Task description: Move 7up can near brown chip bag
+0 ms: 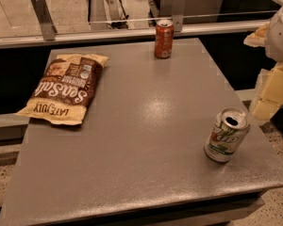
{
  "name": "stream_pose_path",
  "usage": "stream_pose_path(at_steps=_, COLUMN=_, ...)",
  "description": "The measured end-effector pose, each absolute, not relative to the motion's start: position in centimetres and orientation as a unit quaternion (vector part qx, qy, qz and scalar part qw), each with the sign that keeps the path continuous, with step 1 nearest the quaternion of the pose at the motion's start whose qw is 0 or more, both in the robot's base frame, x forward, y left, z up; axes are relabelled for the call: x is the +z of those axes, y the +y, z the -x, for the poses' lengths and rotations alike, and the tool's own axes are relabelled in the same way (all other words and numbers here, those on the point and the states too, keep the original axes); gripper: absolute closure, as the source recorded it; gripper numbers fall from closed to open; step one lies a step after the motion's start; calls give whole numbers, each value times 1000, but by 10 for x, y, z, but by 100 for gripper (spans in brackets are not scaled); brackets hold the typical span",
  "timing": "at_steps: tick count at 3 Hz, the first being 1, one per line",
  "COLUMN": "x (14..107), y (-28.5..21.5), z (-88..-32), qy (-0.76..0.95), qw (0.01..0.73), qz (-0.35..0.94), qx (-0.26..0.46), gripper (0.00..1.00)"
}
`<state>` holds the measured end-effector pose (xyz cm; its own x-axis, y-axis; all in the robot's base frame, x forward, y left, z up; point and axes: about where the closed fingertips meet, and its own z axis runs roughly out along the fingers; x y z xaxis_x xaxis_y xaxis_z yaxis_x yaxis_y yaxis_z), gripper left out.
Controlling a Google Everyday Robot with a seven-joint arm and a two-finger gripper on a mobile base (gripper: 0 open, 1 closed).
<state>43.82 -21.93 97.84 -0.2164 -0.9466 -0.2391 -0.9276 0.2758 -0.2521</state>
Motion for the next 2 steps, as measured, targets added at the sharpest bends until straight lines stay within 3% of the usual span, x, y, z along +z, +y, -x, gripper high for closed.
stream_pose_path(at_steps=2, x=932, y=-226, z=-408, qy=792, qw=228, qz=561, qx=79, gripper=0)
